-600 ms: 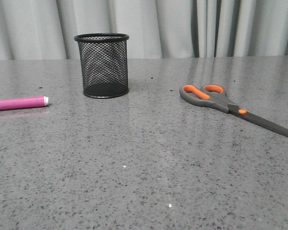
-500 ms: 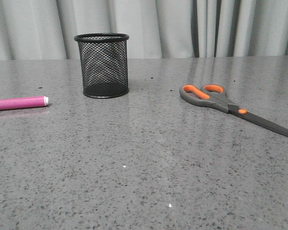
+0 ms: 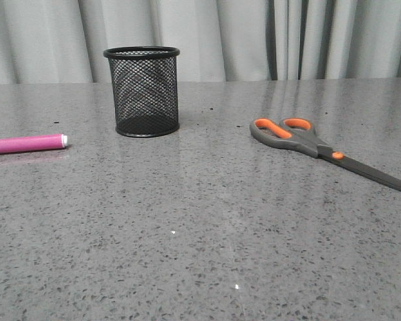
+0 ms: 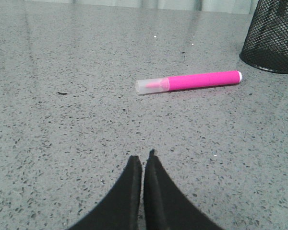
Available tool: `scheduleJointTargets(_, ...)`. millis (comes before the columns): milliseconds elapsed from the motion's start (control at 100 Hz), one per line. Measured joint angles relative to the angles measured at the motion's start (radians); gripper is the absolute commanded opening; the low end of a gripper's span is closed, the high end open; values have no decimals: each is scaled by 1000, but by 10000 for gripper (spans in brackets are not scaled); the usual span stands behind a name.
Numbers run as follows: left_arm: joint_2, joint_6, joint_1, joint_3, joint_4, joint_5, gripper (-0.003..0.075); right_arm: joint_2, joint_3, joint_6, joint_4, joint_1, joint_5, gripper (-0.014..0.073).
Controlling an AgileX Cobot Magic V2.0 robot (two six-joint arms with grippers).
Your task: Put pen and scissors into bin
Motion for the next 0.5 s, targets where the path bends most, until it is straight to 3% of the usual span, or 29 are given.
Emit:
scheduleJointTargets(160,0,0,0,0,0,0,-19,0,0,0,-10,0,-2,-69)
scheduleJointTargets(270,0,0,0,0,0,0,-19,0,0,0,-124,0,-38,-69)
scheduleJointTargets(390,0,0,0,0,-35,-10,-19,0,0,0,-180,0,-183,-69)
scheduleJointTargets(500,0,0,0,0,-232,-24,-19,0,0,0,-141,0,-370,-69)
